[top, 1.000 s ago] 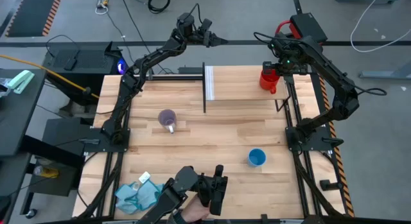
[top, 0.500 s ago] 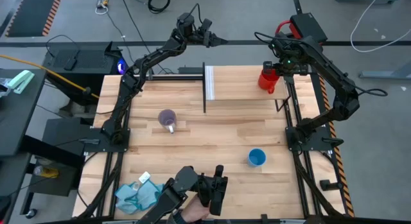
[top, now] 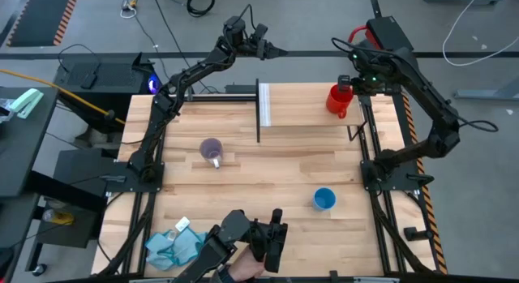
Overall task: Stack small to large cups/mugs on shelf
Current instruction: Put the blue cup on the shelf
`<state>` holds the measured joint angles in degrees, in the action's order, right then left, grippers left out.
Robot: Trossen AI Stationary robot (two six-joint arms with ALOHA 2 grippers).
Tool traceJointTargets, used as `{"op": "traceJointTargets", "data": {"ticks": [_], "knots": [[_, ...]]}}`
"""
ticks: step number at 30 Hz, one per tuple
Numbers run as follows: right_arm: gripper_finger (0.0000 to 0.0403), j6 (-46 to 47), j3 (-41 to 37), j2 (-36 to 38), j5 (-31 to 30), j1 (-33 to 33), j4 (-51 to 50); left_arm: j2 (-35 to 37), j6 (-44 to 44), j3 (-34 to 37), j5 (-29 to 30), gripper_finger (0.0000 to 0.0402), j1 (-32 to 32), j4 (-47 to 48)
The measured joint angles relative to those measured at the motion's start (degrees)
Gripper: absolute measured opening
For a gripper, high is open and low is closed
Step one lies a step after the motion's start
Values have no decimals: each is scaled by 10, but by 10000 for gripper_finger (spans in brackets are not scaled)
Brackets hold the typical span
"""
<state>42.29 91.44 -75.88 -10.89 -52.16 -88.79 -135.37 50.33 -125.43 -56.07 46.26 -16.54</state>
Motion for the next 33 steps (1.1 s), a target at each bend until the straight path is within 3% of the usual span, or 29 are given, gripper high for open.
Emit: {"op": "traceJointTargets", "data": {"ticks": [6,12,16,24,33], "knots": [[46,4,0,52,32,23,-1,0,0,0,-24,97,0,0],[46,71,1,111,39,125,-1,0,0,0,-54,94,-5,0],[46,75,1,141,14,214,-1,0,10,0,-61,94,-14,-14],[46,56,1,166,-101,370,-12,0,63,0,-49,88,-39,-118],[45,55,-90,195,-121,540,-12,0,127,0,-43,86,-65,-139]]}}
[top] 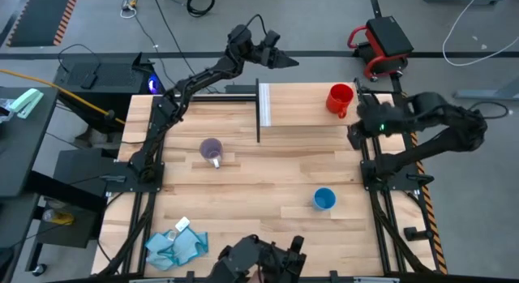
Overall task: Stack small to large cups/mugs on shelf
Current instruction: Put the blue cup on the shelf
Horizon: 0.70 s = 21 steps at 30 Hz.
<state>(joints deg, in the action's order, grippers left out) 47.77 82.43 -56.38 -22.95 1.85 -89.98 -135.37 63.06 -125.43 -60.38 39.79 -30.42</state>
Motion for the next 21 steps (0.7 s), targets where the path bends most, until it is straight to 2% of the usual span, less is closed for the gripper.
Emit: {"op": "traceJointTargets", "data": {"ticks": [6,12,18,21], "knots": [[45,110,-110,65,9,99,-1,0,23,0,16,80,-27,1],[45,196,-167,105,16,177,-1,0,25,-37,25,78,-52,3],[45,214,-199,107,16,217,26,1,23,-97,25,77,-75,-1],[45,201,-203,105,16,228,48,20,10,-84,21,73,-89,23]]}}
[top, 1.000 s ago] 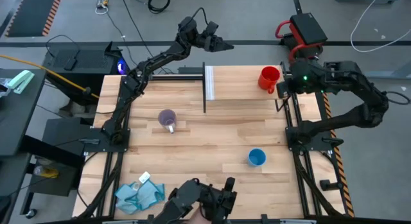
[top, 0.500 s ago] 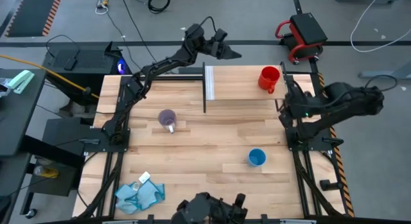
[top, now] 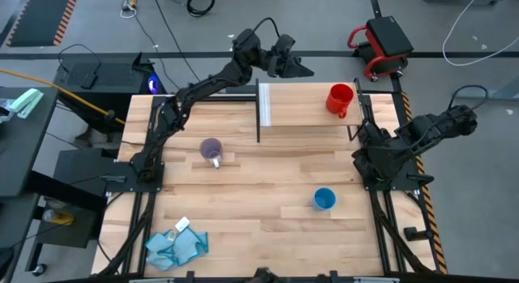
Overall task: Stack small to large cups/mugs on shelf
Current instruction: Put the blue cup on the shelf
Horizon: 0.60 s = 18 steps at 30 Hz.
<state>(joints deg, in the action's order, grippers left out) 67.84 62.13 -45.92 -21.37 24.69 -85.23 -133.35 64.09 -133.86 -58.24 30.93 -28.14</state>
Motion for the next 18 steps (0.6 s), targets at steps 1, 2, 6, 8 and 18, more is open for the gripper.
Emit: {"op": "traceJointTargets", "data": {"ticks": [1,2,6,8,18], "knots": [[45,-6,0,-1,0,3,3,7,-18,1,0,71,-6,21],[45,-10,0,-1,0,6,4,14,-34,1,-3,68,-11,46],[45,-19,0,-1,0,7,5,37,-119,2,-1,54,-39,185],[45,-20,0,-1,0,7,5,51,-177,2,12,47,-53,285],[45,-49,0,-1,42,6,5,136,-470,2,350,28,-132,830]]}}
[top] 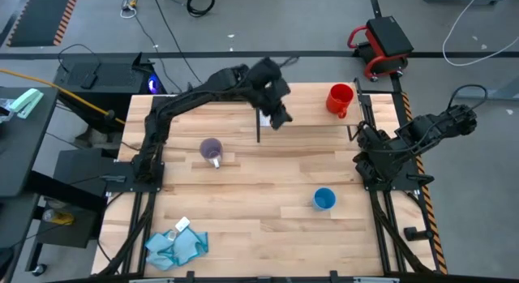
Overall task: Stack small to large cups/mugs on shelf
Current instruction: Put the blue cup on the shelf
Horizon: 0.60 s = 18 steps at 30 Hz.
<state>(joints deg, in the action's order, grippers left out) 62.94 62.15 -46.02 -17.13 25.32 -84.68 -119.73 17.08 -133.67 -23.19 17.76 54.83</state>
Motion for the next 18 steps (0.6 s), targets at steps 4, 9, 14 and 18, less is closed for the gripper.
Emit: {"op": "traceJointTargets", "data": {"ticks": [4,9,14,18], "knots": [[45,-2,0,0,9,0,4,8,2,0,69,37,-44,60],[45,-15,0,-1,28,0,34,-2,17,0,76,46,-96,69],[45,-45,0,-5,28,0,65,-21,21,1,137,48,-124,63],[45,-61,0,-7,20,0,87,-30,33,1,154,48,-124,49]]}}
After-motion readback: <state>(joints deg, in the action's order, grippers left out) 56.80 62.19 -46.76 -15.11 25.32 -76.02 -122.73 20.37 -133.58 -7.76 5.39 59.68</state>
